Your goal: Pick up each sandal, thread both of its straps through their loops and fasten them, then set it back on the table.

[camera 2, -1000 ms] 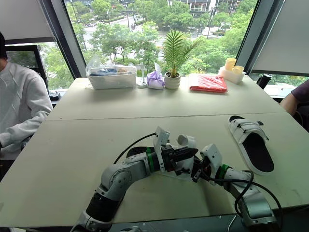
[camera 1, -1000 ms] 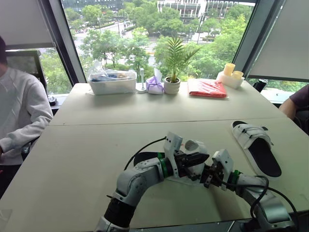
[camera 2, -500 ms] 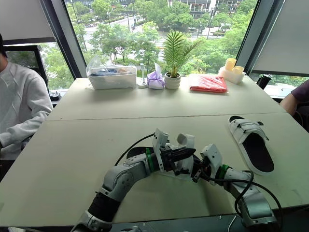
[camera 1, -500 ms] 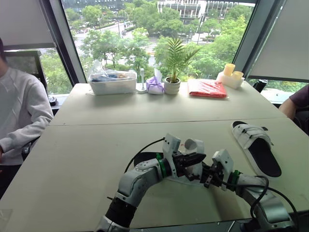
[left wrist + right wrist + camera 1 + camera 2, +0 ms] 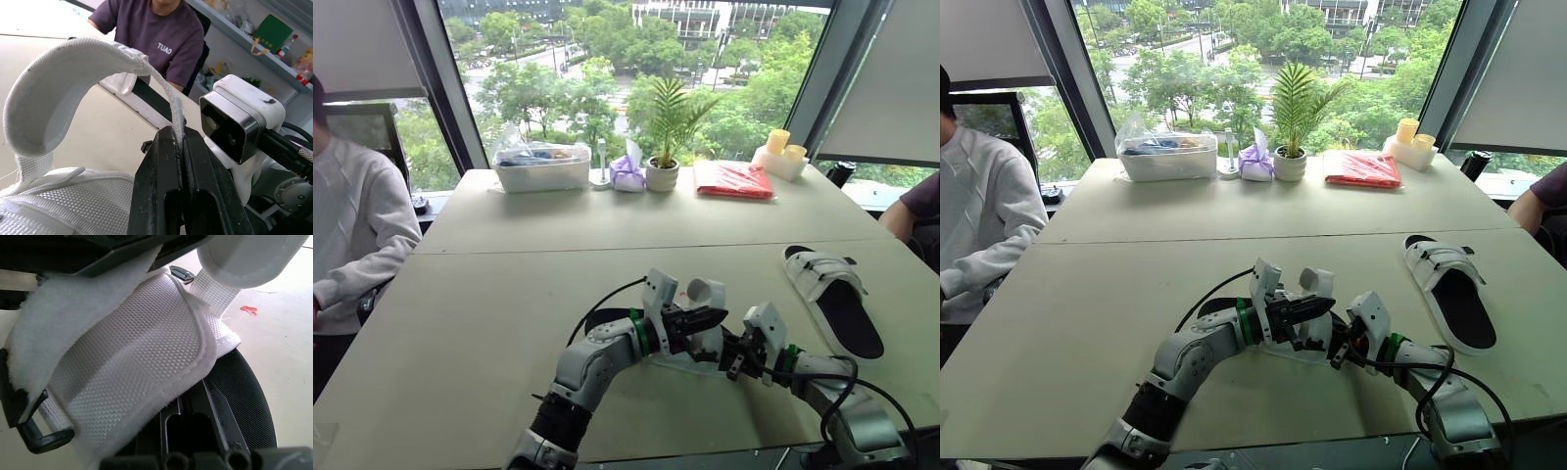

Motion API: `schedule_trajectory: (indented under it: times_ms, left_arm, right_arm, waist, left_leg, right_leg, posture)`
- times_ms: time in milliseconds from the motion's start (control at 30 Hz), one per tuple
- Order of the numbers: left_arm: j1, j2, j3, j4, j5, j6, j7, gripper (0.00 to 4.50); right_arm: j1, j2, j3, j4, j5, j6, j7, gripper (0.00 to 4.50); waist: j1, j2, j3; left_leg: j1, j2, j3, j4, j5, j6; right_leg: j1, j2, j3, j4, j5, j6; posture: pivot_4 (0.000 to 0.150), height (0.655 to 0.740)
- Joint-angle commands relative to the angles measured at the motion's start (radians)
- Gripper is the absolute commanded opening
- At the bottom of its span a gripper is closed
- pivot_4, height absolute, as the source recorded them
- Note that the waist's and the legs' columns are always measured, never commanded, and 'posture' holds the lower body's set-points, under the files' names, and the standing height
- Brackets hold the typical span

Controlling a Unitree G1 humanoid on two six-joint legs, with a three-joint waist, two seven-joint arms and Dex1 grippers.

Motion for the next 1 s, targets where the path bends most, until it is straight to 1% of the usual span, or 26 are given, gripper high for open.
schedule_trajectory:
  times_ms: [33,267,467,700,1000]
  left_arm:
    - [0.002,-0.016,0.019,0.009,-0.009,0.018,0.012,0.05]
    - [-0.020,-0.062,0.102,0.041,-0.045,0.063,0.072,0.05]
    - [0.004,-0.063,0.090,-0.004,-0.076,0.128,0.058,0.05]
    - [0.035,-0.074,0.092,-0.077,-0.130,0.214,0.076,0.05]
    - [0.053,-0.072,0.065,-0.085,-0.100,0.196,0.084,0.05]
  right_arm:
    - [0.046,-0.002,0.056,0.049,-0.017,0.054,0.017,0.00]
    - [0.037,0.002,0.059,0.058,-0.018,0.052,0.017,0.00]
    - [0.035,0.003,0.062,0.063,-0.021,0.050,0.017,0.00]
    - [0.032,0.003,0.067,0.075,-0.027,0.042,0.020,0.00]
    - [0.025,0.009,0.068,0.086,-0.030,0.035,0.022,0.00]
  waist:
    - [0.000,0.000,0.000]
    - [0.000,0.000,0.000]
    - [-0.001,0.000,0.000]
    - [-0.001,0.000,-0.001]
    - [-0.001,0.000,-0.002]
  left_leg:
    - [0.000,0.000,0.000,0.000,0.000,0.000]
    - [0.000,0.000,0.000,0.000,0.000,0.000]
    - [0.000,0.000,0.000,0.001,0.000,0.000]
    - [0.000,0.000,0.000,0.001,0.000,0.000]
    - [0.001,0.000,0.000,0.001,0.000,0.000]
  right_leg:
    - [0.000,0.000,0.000,0.000,0.000,0.000]
    - [0.000,0.000,0.000,0.000,0.000,0.000]
    - [0.001,0.000,0.000,0.001,0.000,0.000]
    - [0.001,0.000,0.000,0.001,0.000,0.000]
    - [0.001,0.000,0.000,0.001,0.000,0.000]
  posture:
    - [0.150,0.7388]
    - [0.150,0.7388]
    - [0.150,0.7388]
    - [0.150,0.7388]
    - [0.150,0.7388]
